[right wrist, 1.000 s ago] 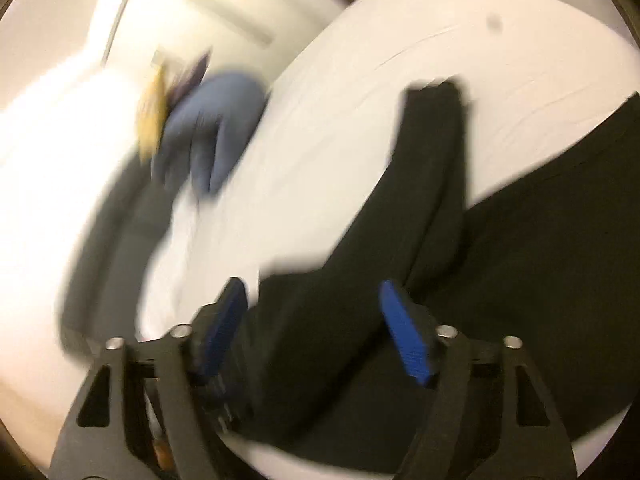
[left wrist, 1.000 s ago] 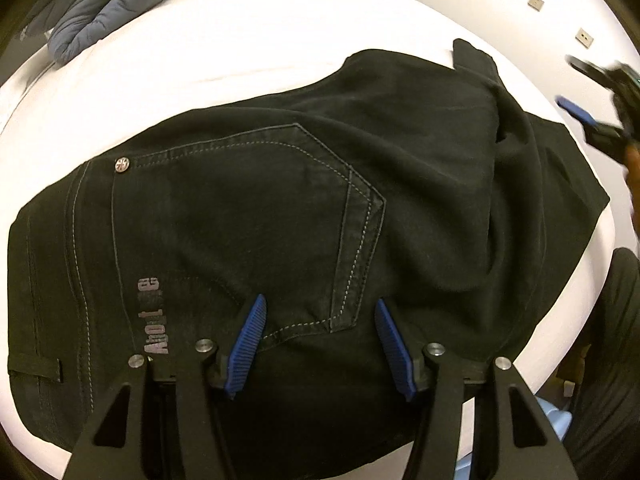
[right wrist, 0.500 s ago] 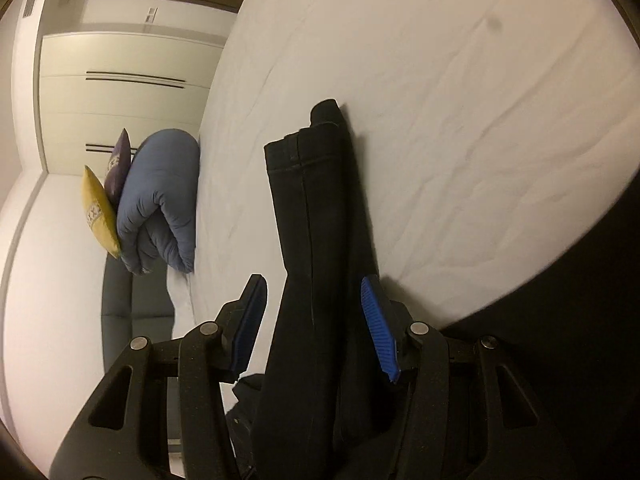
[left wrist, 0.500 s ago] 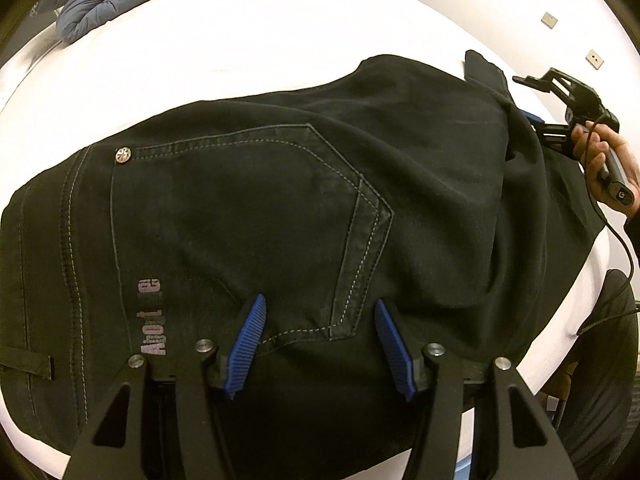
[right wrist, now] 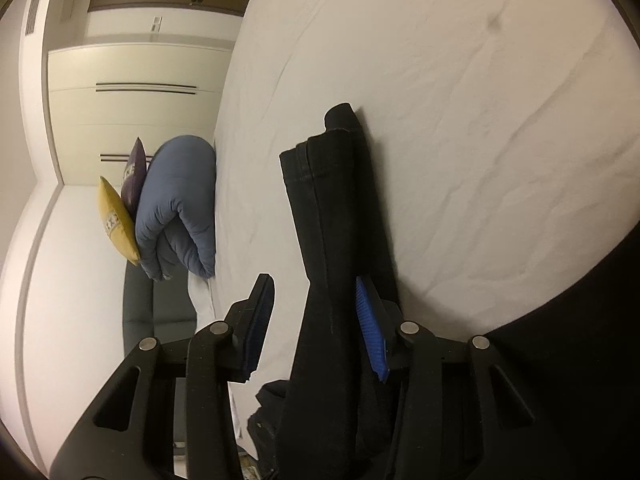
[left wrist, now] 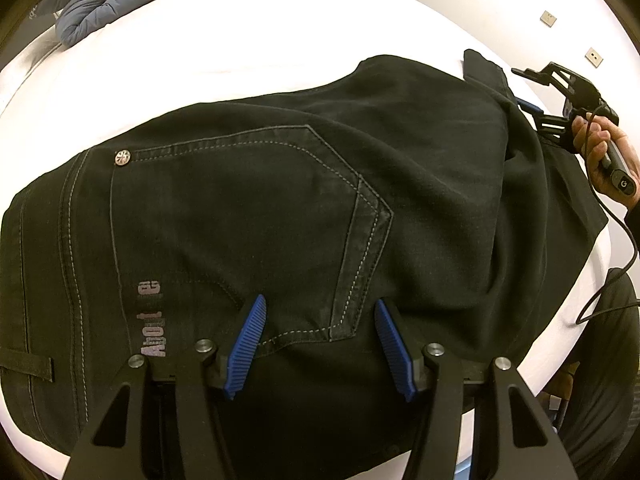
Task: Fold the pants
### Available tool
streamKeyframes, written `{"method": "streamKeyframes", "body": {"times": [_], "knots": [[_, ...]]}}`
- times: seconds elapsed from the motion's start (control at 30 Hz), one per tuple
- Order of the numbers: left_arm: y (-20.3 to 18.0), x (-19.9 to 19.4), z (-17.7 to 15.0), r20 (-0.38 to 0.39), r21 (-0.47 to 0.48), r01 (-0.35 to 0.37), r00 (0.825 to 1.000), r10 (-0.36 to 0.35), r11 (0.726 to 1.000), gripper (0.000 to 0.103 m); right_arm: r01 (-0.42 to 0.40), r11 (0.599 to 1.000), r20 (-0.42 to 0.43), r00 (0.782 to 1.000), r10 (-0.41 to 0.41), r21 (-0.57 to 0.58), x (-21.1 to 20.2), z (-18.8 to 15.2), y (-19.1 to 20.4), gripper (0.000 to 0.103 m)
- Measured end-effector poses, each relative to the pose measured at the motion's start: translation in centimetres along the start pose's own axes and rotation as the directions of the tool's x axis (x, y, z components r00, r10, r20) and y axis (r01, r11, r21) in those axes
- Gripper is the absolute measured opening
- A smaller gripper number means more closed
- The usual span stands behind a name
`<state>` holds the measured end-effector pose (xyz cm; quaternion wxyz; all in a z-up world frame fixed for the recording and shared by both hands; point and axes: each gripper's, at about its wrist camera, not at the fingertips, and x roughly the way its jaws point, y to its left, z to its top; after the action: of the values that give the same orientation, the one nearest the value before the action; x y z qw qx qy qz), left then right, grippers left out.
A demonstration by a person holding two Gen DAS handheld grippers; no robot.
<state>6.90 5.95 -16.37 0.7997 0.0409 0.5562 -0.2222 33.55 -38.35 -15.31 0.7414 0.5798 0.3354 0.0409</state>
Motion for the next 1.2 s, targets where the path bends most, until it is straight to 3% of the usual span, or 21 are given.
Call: {"method": "streamKeyframes", "body": {"times": [0.2,0.37,0.53,0.57,0.67,0.73,0.83,0.97,1.07,1.2], "knots": [[-0.2,0.1,0.1,0.001,0.005,-0.002,1.0,0.002,1.0,0.059,0.049,0.998,-0.125,0.991,-0.054,-0.043,1.8,-2.2,0.8,0.04],[-0.4,0.1,0.2,-0.001,0.006,-0.002,1.0,0.002,1.0,0.059,-0.023,0.999,-0.038,0.999,0.024,0.04,2.8,-1.3,-0.8,0.04],[-0.4,0.2,0.3,-0.002,0.007,-0.004,1.0,0.004,1.0,0.059,-0.033,0.999,0.022,0.999,0.032,0.027,3.0,0.4,-1.3,0.034],[-0.5,0.2,0.4,-0.003,0.008,-0.004,1.0,0.004,1.0,0.059,-0.031,0.999,0.033,0.999,0.03,0.034,3.1,0.7,-1.4,0.03],[-0.5,0.3,0.4,-0.006,0.009,-0.007,1.0,0.007,1.0,0.06,0.022,1.0,0.027,0.999,-0.022,0.001,3.4,1.3,-1.1,0.003],[-0.6,0.3,0.5,-0.007,0.012,-0.01,1.0,0.01,1.0,0.06,0.067,0.995,0.032,0.997,-0.065,-0.07,2.8,0.9,-0.1,0.002],[-0.8,0.4,0.5,-0.008,0.015,-0.012,1.0,0.012,1.0,0.06,0.103,0.988,0.091,0.992,-0.093,-0.113,0.2,0.6,0.7,0.002],[-0.8,0.4,0.5,-0.008,0.016,-0.013,1.0,0.013,1.0,0.06,0.099,0.986,0.207,0.976,-0.07,-0.133,-5.6,-0.4,1.8,0.002],[-0.8,0.4,0.5,-0.007,0.015,-0.009,1.0,0.009,1.0,0.06,0.063,0.99,0.295,0.955,-0.024,-0.124,-11.8,-2.1,1.6,0.002],[-0.5,0.2,0.6,-0.009,0.006,0.005,1.0,-0.005,1.0,0.06,0.054,0.995,0.372,0.928,-0.019,-0.085,-17.9,-5.1,0.2,0.002]]}}
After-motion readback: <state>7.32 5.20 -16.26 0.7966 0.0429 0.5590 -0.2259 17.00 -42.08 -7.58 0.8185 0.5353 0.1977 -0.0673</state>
